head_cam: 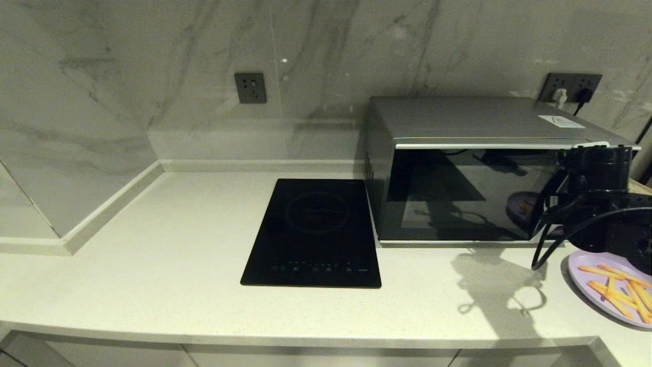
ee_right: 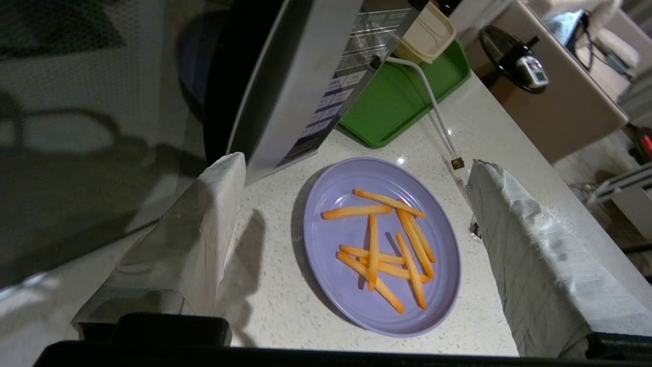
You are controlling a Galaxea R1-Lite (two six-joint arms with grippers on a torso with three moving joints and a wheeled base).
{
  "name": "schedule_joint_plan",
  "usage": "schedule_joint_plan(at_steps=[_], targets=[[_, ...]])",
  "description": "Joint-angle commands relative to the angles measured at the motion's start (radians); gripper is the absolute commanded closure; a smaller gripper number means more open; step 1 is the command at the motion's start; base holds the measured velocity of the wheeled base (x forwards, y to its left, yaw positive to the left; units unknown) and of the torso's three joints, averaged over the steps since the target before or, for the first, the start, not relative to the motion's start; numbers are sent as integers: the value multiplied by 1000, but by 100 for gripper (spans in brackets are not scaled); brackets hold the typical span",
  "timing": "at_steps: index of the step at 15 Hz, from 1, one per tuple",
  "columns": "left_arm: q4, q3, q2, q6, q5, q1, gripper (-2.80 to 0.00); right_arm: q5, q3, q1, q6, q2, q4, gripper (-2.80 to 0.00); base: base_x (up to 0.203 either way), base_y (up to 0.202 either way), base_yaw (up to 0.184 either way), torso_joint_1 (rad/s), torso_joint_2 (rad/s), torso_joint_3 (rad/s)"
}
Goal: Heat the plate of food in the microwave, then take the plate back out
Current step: Open the microwave oven
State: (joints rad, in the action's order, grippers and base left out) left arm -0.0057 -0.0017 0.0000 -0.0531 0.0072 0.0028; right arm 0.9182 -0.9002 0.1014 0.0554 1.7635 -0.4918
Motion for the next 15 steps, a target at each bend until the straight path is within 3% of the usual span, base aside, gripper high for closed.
schedule_joint_plan(at_steps=[1, 8, 15], targets=[[0, 0, 0, -1, 0, 0, 0, 24, -44, 2, -6, 84, -12, -280, 0, 0, 0, 0, 0, 0], [0, 0, 0, -1, 0, 0, 0, 45, -85, -8, -8, 128, -14, -280, 0, 0, 0, 0, 0, 0], [0, 0, 0, -1, 0, 0, 0, 41, -100, -79, -10, 164, -22, -280, 0, 0, 0, 0, 0, 0]])
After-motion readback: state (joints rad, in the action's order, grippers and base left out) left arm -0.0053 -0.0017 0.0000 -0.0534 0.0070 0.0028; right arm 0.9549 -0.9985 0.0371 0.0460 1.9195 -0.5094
